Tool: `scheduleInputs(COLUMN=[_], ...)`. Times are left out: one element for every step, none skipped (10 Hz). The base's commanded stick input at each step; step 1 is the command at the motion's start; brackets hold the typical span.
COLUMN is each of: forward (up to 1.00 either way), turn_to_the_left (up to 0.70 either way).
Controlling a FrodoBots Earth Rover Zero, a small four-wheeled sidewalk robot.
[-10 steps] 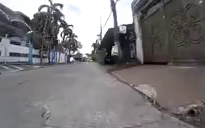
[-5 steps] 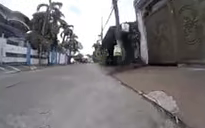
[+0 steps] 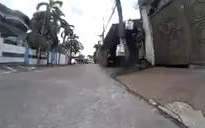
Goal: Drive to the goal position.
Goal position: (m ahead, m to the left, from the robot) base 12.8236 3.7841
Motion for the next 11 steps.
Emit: scheduleInputs(forward=[1.0,1.0,1.0,1.0,1.0,1.0,1.0,1.0,1.0,1.0,1.0], turn_to_the_left=[0.0,0.0,0.0,0.0,0.0,0.0,0.0,0.0,0.0,0.0,0.14])
